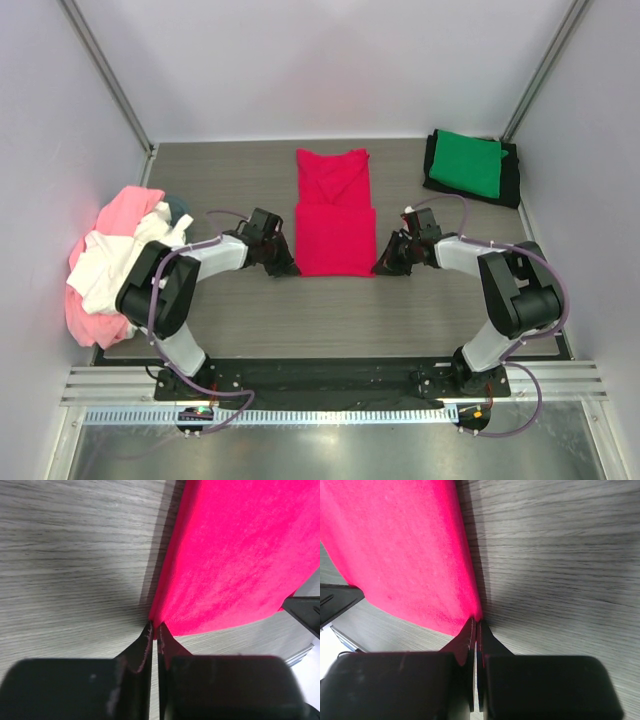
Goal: Fold and stack the t-shirts
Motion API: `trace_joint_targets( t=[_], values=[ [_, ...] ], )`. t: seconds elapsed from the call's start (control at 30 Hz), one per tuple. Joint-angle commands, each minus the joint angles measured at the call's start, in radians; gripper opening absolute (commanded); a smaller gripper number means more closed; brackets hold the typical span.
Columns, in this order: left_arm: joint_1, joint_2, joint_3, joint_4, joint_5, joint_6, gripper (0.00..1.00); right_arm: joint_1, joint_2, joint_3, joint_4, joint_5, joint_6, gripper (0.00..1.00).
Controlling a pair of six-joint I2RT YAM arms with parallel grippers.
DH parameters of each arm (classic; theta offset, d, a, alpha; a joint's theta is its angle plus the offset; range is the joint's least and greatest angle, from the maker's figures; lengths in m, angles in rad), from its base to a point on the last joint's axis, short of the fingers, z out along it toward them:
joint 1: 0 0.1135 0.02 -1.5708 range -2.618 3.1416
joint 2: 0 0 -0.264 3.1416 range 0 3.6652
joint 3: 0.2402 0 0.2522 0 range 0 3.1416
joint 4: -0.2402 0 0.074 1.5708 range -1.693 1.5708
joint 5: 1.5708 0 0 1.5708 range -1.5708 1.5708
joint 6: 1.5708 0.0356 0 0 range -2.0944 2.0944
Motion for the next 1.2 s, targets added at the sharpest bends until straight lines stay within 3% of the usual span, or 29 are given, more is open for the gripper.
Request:
trace_joint_targets(
  t=[0.0, 0.17, 0.37, 0.73, 0.9, 0.97, 1.17],
  values=[
    [-0.007, 0.037, -0.015, 0.009, -0.013, 0.005, 0.0, -0.001, 0.018, -0.028, -0.005, 0.011, -0.005, 0.01],
    [-0.042, -0.041, -0.029, -0.005, -0.01, -0.018, 0.0, 0.001, -0.06, -0.059, -0.046, -0.003, -0.006, 0.01],
    [-0.146, -0.235, -0.059, -0.144, -0.08, -0.067, 0.0, 0.005, -0.249, -0.115, -0.179, -0.023, 0.003, 0.01],
    [-0.416, -0.599, -0.076, -0.429, -0.263, -0.207, 0.0, 0.025, -0.786, -0.126, -0.587, -0.006, 0.087, 0.01],
    [-0.427, -0.659, 0.02, -0.561, -0.358, -0.199, 0.0, 0.025, -0.786, 0.019, -0.693, 0.058, 0.06, 0.01],
    [-0.422, -0.643, 0.089, -0.609, -0.414, -0.169, 0.0, 0.025, -0.728, 0.068, -0.709, 0.08, 0.038, 0.01],
    [-0.355, -0.524, 0.221, -0.64, -0.41, -0.088, 0.0, 0.025, -0.552, 0.254, -0.713, 0.158, -0.02, 0.01]
  ],
)
